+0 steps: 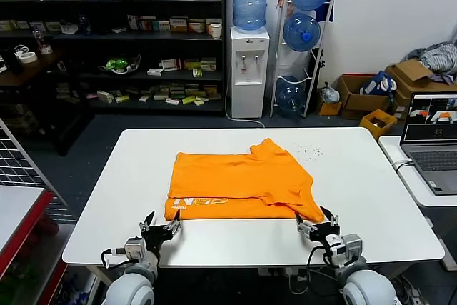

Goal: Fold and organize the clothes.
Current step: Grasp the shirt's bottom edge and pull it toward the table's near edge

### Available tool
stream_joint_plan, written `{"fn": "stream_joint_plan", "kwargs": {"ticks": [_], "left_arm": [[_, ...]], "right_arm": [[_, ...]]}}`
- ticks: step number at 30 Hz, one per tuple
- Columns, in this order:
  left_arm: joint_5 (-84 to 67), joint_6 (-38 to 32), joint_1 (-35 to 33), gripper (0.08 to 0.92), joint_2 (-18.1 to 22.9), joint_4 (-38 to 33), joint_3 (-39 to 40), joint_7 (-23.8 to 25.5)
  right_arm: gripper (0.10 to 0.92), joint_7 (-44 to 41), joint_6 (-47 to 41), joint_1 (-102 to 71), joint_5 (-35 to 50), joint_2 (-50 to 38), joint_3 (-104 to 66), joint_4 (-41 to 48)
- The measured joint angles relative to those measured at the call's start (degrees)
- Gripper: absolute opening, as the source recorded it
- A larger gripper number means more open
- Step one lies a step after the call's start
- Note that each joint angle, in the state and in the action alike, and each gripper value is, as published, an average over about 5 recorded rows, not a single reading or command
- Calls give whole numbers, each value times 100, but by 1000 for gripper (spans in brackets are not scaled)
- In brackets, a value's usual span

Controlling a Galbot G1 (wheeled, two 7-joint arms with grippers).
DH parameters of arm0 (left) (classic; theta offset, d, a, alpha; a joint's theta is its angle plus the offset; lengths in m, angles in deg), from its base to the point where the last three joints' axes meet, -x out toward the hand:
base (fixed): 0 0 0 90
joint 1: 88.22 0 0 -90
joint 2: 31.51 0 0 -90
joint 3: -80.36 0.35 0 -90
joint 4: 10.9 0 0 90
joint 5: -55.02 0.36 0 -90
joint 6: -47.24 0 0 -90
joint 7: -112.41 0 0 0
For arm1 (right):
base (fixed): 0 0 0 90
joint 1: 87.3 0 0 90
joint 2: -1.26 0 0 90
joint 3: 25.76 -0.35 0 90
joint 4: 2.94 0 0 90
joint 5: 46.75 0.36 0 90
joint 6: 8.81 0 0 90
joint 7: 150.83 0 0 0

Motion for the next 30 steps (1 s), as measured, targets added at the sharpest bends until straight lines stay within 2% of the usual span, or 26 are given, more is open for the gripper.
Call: {"fn": "stream_joint_plan", "kwargs": {"ticks": [3,5,10,13,26,30], "left_arm": [[14,-20,2,823,32,60,-23,15],[26,-31,6,823,53,100,-27,19],[67,-45,15,806,105,176,-21,11],[95,-47,17,741,129,200,-9,0],[152,-109,10,360,172,256,-5,-38],[152,-128,16,247,179,269,-13,-56]], "right_arm": [[811,-19,-3,4,27,5,-28,78],[775,-31,-6,13,44,5,-45,128],[639,-69,-10,15,81,-14,-80,225],[543,-90,-6,3,96,-20,-95,257],[162,-115,63,-24,111,-27,-140,282],[124,-100,79,-56,155,-64,-166,259]]}}
